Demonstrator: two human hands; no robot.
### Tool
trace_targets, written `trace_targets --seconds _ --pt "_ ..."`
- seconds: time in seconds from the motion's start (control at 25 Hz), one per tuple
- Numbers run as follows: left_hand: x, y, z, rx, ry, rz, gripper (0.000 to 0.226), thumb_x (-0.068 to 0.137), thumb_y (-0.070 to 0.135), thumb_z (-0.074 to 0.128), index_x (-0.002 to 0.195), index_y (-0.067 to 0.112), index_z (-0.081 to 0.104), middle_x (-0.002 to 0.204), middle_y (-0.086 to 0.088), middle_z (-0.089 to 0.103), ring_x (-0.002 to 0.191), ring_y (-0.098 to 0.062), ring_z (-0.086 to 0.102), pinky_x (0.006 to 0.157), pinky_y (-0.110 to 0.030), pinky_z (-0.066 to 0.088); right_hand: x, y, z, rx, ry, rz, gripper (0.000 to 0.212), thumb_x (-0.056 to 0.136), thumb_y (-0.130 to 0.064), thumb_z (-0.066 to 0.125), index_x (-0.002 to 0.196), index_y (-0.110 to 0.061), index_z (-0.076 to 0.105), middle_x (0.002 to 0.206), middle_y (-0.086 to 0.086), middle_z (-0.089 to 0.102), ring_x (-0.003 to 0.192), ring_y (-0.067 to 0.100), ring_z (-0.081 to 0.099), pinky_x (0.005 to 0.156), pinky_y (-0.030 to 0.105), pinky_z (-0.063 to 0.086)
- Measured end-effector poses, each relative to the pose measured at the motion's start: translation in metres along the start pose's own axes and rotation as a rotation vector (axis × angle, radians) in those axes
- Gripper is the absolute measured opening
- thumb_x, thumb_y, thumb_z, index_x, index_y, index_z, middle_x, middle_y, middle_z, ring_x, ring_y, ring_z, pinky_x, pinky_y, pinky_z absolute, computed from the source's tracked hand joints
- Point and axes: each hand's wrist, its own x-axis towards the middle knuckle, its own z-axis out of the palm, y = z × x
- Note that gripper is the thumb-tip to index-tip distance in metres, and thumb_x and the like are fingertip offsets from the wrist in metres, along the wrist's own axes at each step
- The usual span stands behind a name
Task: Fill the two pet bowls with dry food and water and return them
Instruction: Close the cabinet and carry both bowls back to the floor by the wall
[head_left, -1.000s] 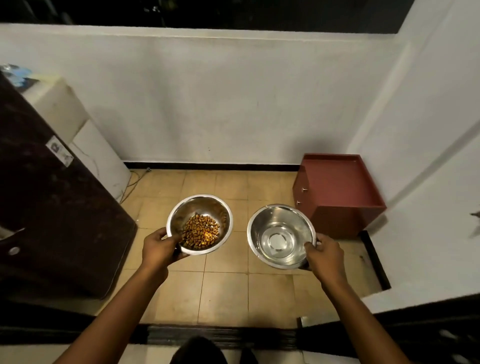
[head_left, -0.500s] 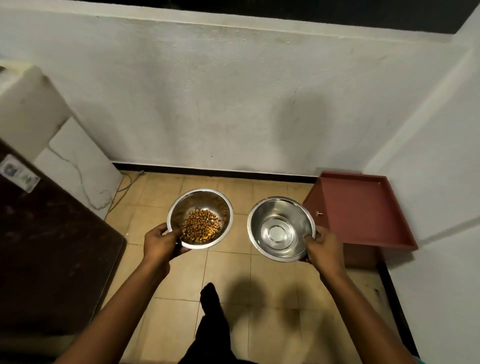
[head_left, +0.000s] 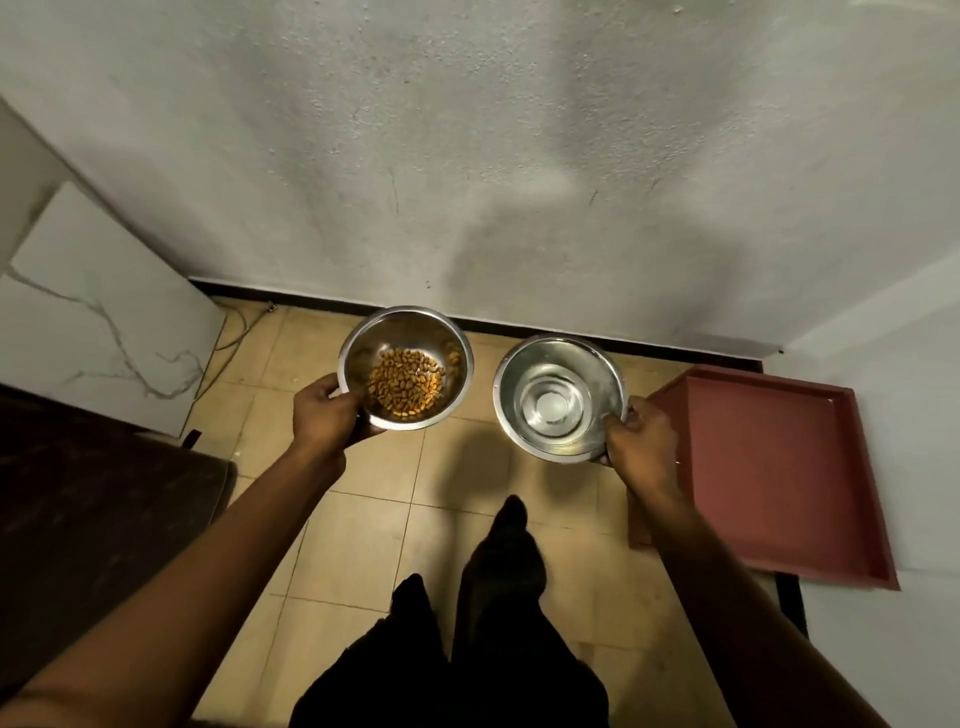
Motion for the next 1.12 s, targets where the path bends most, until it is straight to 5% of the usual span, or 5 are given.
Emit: trace_targets --seconds 0.2,0.4,0.56,0.76,1.12 --pt "0.102 -0.010 0.058 -0.006 0.138 -0.115 0.041 0.090 -0.009 0.069 0.129 0.004 0.067 0.106 -0.013 0.074 0.084 -0.030 0.076 0.055 -0.032 0.065 0.127 0.015 0.063 -0.002 -0.097 0.067 0.014 0.083 -0.030 0.063 0.096 -0.031 0.068 0.090 0.004 0.076 0.082 0.032 0.078 0.072 0.058 0.067" --pt "0.210 -0.061 0.110 -0.034 0.200 -0.221 0.043 0.089 -0.013 0.068 0.128 0.006 0.066 0.098 -0.013 0.075 0.076 -0.029 0.074 0.053 -0.033 0.065 0.227 0.056 0.126 0.101 -0.150 0.235 0.028 0.098 0.006 0.059 0.115 -0.015 0.064 0.100 0.005 0.071 0.090 0.025 0.072 0.061 0.040 0.066" --pt "0.328 -0.123 0.146 -0.051 0.273 -0.247 0.036 0.086 -0.013 0.071 0.113 0.012 0.069 0.098 -0.013 0.073 0.075 -0.031 0.074 0.054 -0.034 0.066 0.315 0.120 0.206 0.088 -0.141 0.288 0.031 0.094 0.004 0.056 0.113 -0.018 0.067 0.107 0.013 0.073 0.095 0.032 0.074 0.072 0.056 0.069" --pt "0.451 -0.216 0.182 -0.018 0.270 -0.253 0.034 0.084 -0.013 0.070 0.106 0.013 0.072 0.101 -0.015 0.074 0.077 -0.035 0.074 0.059 -0.039 0.068 0.400 0.203 0.295 0.101 -0.145 0.334 0.026 0.096 0.002 0.055 0.100 -0.022 0.063 0.099 0.005 0.069 0.091 0.026 0.070 0.075 0.049 0.067" --pt "0.599 -0.367 0.213 -0.068 0.261 -0.303 0.045 0.082 -0.013 0.073 0.116 0.015 0.070 0.117 -0.014 0.072 0.097 -0.038 0.076 0.060 -0.038 0.067 0.510 0.356 0.414 0.183 -0.092 0.498 0.037 0.100 0.006 0.055 0.130 -0.012 0.064 0.107 -0.001 0.062 0.106 0.032 0.069 0.081 0.054 0.067"
